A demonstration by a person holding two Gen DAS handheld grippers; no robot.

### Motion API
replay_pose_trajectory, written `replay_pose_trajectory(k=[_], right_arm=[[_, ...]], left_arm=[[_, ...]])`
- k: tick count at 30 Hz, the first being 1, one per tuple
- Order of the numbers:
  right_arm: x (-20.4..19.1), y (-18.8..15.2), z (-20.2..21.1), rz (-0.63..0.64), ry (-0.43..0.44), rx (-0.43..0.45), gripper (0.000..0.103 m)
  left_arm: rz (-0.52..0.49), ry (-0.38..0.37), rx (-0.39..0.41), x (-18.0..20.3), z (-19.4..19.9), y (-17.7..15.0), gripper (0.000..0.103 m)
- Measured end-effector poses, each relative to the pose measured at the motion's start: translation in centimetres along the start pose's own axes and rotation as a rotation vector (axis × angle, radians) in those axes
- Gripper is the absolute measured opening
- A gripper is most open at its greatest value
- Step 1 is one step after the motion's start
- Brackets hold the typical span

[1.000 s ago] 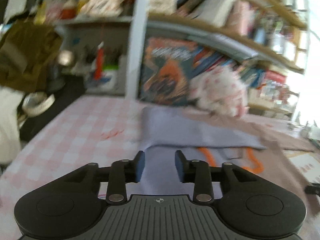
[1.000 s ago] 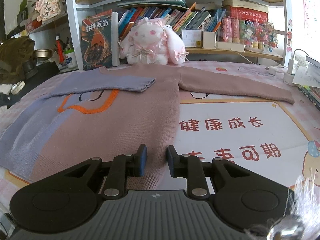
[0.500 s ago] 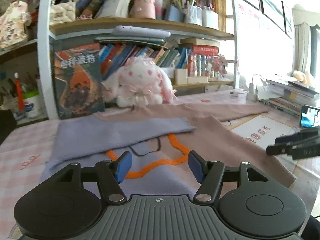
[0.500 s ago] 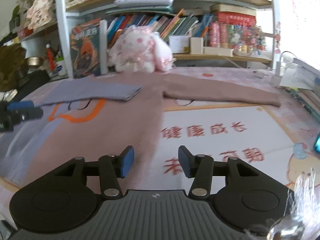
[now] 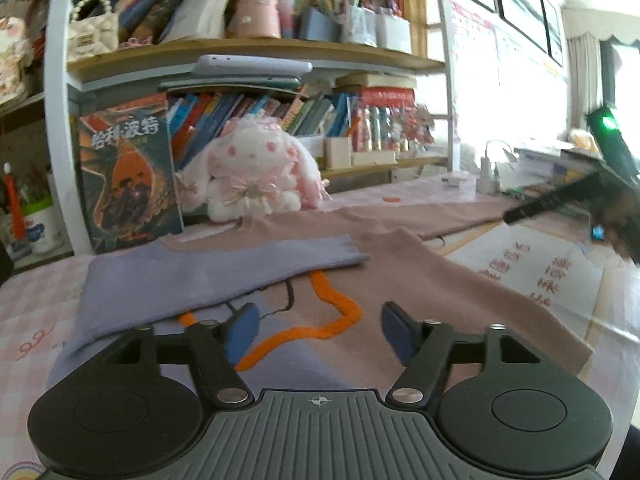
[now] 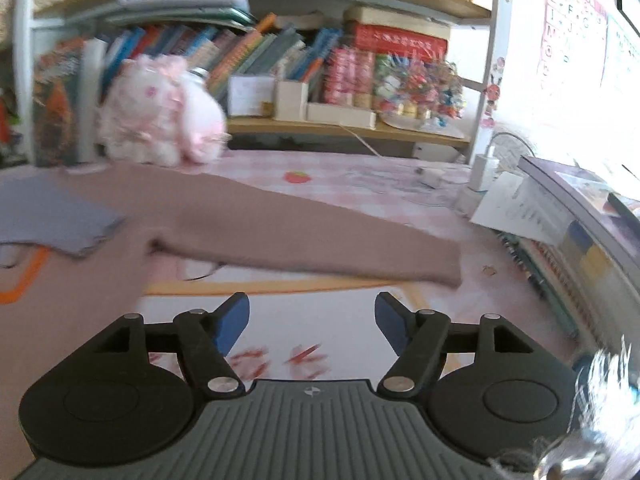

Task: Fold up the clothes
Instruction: 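Move the right gripper to the pink sleeve cuff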

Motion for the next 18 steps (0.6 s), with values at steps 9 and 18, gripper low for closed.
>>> replay_pose_trajectory(k=[9, 18], right_arm=[[4.9, 3.8, -5.5, -0.116, 0.021, -0.188, 0.077], [9.9, 4.3, -7.3, -0.402, 0.06, -0.227, 0.078]], left_arm=[[-0.089, 0.012, -0.094, 1.6, -1.6, -0.1, 0.081], [-0.045, 0.025, -0.078, 0.9, -1.3, -0.2, 0.081]])
Point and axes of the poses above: each gripper's, at about its wrist camera, not at the fingertips, and z roughly against the way its jaws point, x to its right, y to its top, the point moved 2 cm from there along -z, roughly the way its jaws point, and after that the axes turned 8 degrees about -x, right-handed, at the moved point
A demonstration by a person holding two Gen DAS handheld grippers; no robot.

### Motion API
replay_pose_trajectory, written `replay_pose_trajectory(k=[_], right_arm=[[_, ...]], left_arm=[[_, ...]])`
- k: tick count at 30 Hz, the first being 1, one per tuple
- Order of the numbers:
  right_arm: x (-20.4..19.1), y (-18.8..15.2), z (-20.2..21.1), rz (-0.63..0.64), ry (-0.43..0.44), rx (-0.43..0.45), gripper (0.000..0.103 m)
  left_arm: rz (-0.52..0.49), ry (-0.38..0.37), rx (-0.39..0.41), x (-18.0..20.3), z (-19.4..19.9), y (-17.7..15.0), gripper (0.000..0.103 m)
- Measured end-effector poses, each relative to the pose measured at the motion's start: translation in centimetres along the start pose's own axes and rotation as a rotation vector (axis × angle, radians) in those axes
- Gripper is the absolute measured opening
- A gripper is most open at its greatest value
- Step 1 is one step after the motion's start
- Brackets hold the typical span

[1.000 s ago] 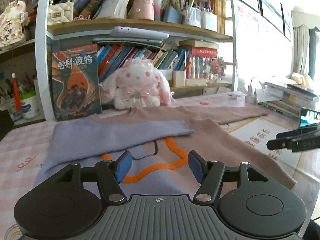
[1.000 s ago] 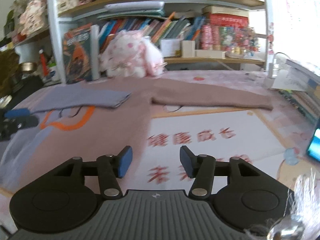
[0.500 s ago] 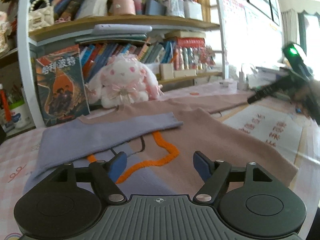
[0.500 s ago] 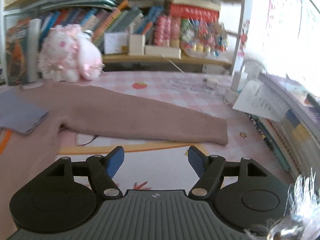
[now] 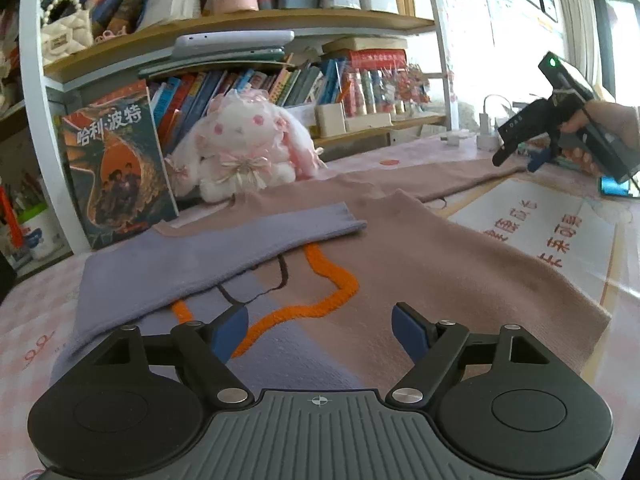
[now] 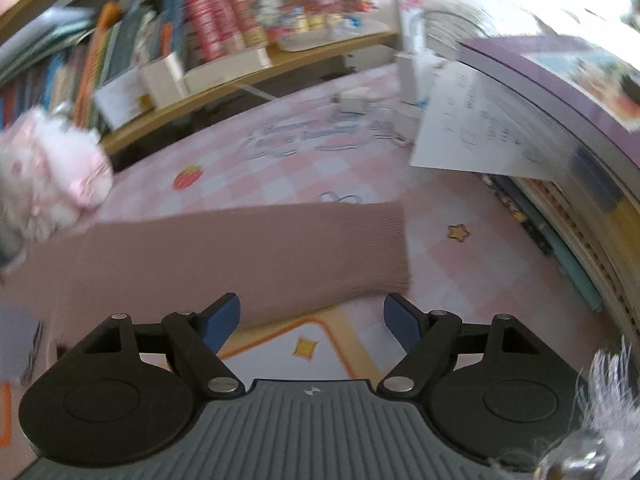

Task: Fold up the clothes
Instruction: 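Move the right gripper to the pink sleeve cuff, then grasp the pink sleeve cuff with the right gripper and lift it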

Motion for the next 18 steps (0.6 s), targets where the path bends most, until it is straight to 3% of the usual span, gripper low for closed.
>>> replay_pose_trajectory(k=[4, 8, 10, 12, 13, 18], right_arm=[[1.3, 0.7, -0.4, -0.073, 0.027, 0.012, 0.076], [2.9, 1.3, -0.7, -0.225, 0.181, 0.039, 0.074], [3.6, 1.6, -1.1, -0.301, 0.245, 0.056, 0.064], [3.7, 1.8, -1.5, -0.331, 0.255, 0.074, 0.053], [3.8, 1.8, -1.7, -0.343, 0.255, 0.083, 0.043], [4.2, 1.8, -2.4, -0.376, 0.21, 0.112, 0.02]], left_arm=[[0.037, 0.0, -0.003, -0.6, -0.1, 0.1, 0.081], [0.061, 0.009, -0.002, -1.0, 0.0, 0.0, 0.081], [0.063, 0.01, -0.003, -1.0, -0.1, 0.1, 0.081], [0.061, 0.008, -0.01, -1.0, -0.2, 0.1, 0.081], [0.059, 0.008, -0.015, -1.0, -0.3, 0.1, 0.081], [0.045, 0.016, -0.038, -0.8, -0.6, 0.2, 0.081]])
Point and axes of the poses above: each gripper's, at about its wrist camera, not at the fingertips, and z roughly against the way its jaws point, x to its right, y to its top, the point moved 2 cm from there along -z, roughly the way its jaws point, and after that the axes turned 8 degrees about -x, right-handed, at the moved point
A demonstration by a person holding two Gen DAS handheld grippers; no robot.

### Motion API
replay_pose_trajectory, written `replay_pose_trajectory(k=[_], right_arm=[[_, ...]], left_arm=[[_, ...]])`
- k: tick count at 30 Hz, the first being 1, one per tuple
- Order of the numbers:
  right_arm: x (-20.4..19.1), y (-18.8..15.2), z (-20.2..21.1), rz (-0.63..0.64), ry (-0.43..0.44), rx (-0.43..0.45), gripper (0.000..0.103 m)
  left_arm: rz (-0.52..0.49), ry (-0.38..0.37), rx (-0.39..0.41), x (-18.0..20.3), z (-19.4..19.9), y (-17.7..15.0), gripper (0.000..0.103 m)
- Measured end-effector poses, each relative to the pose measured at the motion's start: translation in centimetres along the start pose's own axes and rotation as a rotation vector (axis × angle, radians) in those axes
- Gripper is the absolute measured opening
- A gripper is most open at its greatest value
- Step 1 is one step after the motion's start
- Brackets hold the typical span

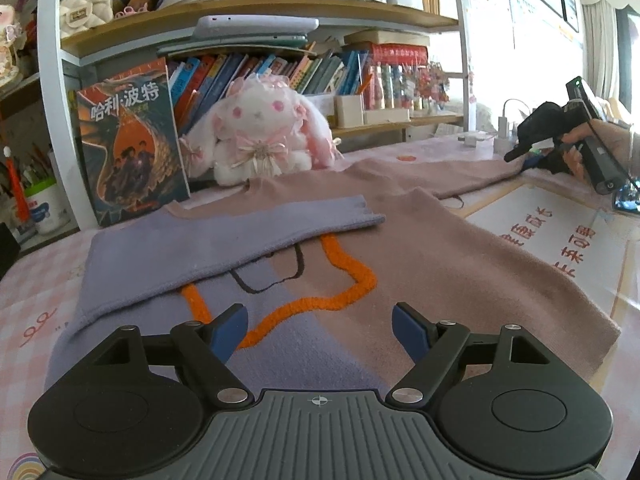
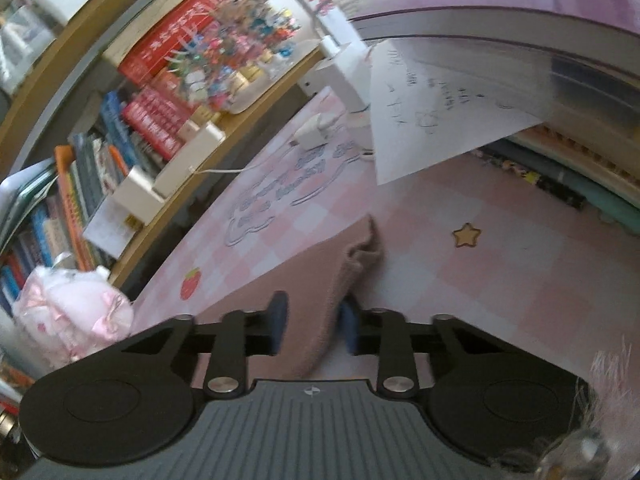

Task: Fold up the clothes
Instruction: 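Grasp the pink sleeve cuff with the right gripper and lift it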

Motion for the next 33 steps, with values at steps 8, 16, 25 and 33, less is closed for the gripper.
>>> replay_pose_trajectory(k=[8, 16, 25, 33], right_arm=[[-2.2, 0.3, 1.9, 0.091, -0.004, 0.022, 0.005], [-11.8, -0.7, 7.1, 0.296, 0.179, 0.055, 0.005], [-24.6, -6.6, 8.9, 0.525, 0.343, 0.006, 0.005], [-32.9, -12.8, 6.9, 0.624, 0.44, -0.081, 0.005]], left_arm=[[-0.042, 0.006, -0.003, 0.6, 0.0, -0.1, 0.081], [-0.026, 0.007, 0.005, 0.4, 0.1, -0.1, 0.081], [-0.025, 0.016, 0.027, 0.3, 0.5, -0.1, 0.081], [-0.019, 0.025, 0.045, 0.2, 0.8, -0.1, 0.081]])
Point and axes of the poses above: each gripper's, at about its wrist camera, not at the fingertips, and z roughly against the way its jaws point, x to its right, y to its top, the point moved 2 cm from there along -z, roughly the way its jaws point, and after that the axes turned 8 degrees about -x, right-handed, at the moved point
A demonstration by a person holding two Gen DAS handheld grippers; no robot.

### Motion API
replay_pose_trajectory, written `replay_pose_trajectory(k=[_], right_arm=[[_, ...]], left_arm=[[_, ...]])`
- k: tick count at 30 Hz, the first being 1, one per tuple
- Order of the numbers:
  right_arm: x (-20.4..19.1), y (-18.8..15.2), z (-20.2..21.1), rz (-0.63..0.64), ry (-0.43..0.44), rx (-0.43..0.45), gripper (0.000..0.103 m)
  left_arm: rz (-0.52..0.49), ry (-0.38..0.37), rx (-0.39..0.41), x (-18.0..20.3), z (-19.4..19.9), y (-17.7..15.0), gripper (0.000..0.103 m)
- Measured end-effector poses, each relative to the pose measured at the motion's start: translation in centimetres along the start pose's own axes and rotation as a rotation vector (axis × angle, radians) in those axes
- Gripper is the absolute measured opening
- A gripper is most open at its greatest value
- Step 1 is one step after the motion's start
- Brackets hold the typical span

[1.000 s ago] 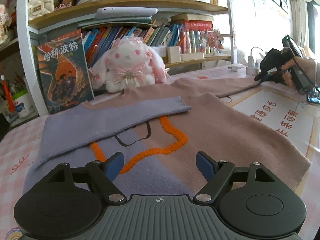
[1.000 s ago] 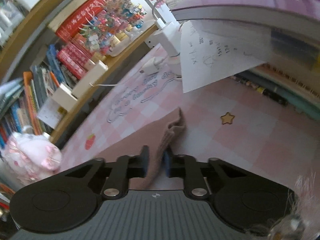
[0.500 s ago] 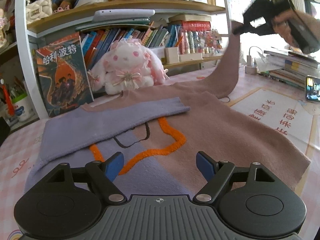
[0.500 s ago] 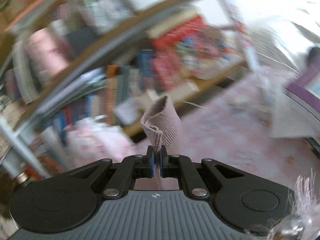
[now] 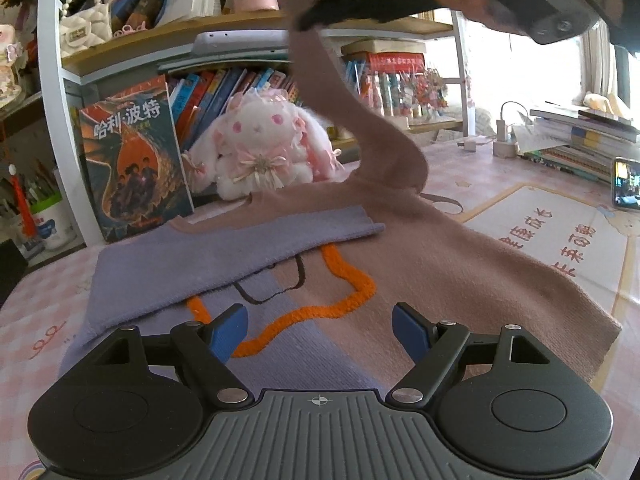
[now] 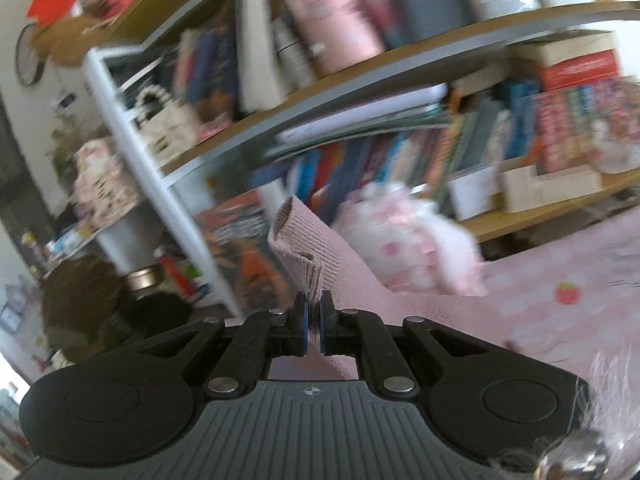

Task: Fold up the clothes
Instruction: 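Grasp the pink sleeve cuff with the right gripper and lift it, then lay the pink sleeve across the folded lavender sleeve and open the right gripper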

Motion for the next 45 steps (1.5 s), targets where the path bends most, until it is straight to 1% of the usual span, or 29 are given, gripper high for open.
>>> replay_pose_trajectory(k=[4, 7, 12, 17, 18, 19, 20, 21, 22, 23, 26, 29, 33, 35, 39, 43, 45], right_arm=[[-3.2, -1.1, -2.8, 0.029, 0.047, -0.043, 0.005], [-4.9, -2.1, -4.9, 0.051, 0.057, -0.08, 0.005], [-6.1, -3.9, -8.5, 0.045, 0.052, -0.157, 0.005], [-6.6, -5.7, -11.1, 0.045, 0.034, -0.223, 0.005], [-6.7, -6.0, -11.5, 0.04, 0.038, -0.237, 0.007], [-6.7, -6.3, -11.7, 0.031, 0.047, -0.253, 0.011], [-6.7, -6.6, -11.9, 0.023, 0.061, -0.266, 0.013], [-6.8, -6.8, -12.0, 0.017, 0.081, -0.275, 0.02], [-6.9, -7.0, -11.9, 0.017, 0.104, -0.279, 0.029], [-7.1, -7.1, -11.7, 0.029, 0.121, -0.277, 0.03], [-7.7, -7.4, -10.8, 0.08, 0.135, -0.276, 0.031], [-7.5, -7.8, -9.6, 0.096, 0.139, -0.278, 0.031], [-6.6, -8.5, -7.9, 0.108, 0.107, -0.28, 0.031], [-5.6, -9.1, -6.9, 0.08, 0.096, -0.282, 0.031], [-4.0, -10.2, -4.0, 0.016, 0.121, -0.262, 0.031], [-3.1, -11.6, -0.4, 0.022, 0.098, -0.216, 0.031], [-2.6, -12.4, 1.5, 0.027, 0.083, -0.193, 0.031]], left_arm=[[0.014, -0.005, 0.008, -0.2, 0.1, 0.0, 0.081], [0.026, -0.009, 0.011, -0.3, 0.2, 0.0, 0.082], [0.051, -0.017, 0.021, -0.7, 0.3, 0.0, 0.082], [0.074, -0.026, 0.008, -1.0, 0.1, 0.0, 0.082], [0.077, -0.028, 0.004, -1.0, 0.0, 0.0, 0.082], [0.079, -0.03, 0.001, -1.0, -0.1, 0.0, 0.082], [0.081, -0.03, 0.0, -1.1, -0.1, -0.1, 0.082], [0.083, -0.029, -0.001, -1.1, -0.1, -0.1, 0.082], [0.083, -0.028, 0.0, -1.1, -0.1, -0.1, 0.082], [0.083, -0.026, 0.001, -1.1, -0.1, -0.1, 0.082], [0.078, -0.018, -0.001, -1.0, -0.1, -0.1, 0.082], [0.069, -0.006, -0.002, -0.8, -0.1, -0.1, 0.082], [0.057, 0.006, -0.004, -0.3, 0.0, 0.0, 0.082], [0.056, 0.007, -0.003, -0.3, 0.0, 0.0, 0.082], [0.073, 0.01, 0.0, -0.6, -0.1, 0.0, 0.082], [0.115, 0.045, 0.037, -1.2, 0.6, -0.1, 0.082], [0.126, 0.08, 0.052, -1.4, 1.5, -0.4, 0.082]])
Point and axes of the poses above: each gripper's, at about its wrist camera, not at the fingertips, and z roughly against the way its jaws point, x to its right, y to its top, the point moved 2 cm from there along -z, roughly the way its jaws point, and after that the axes turned 8 degrees about -x, right-handed, at the moved point
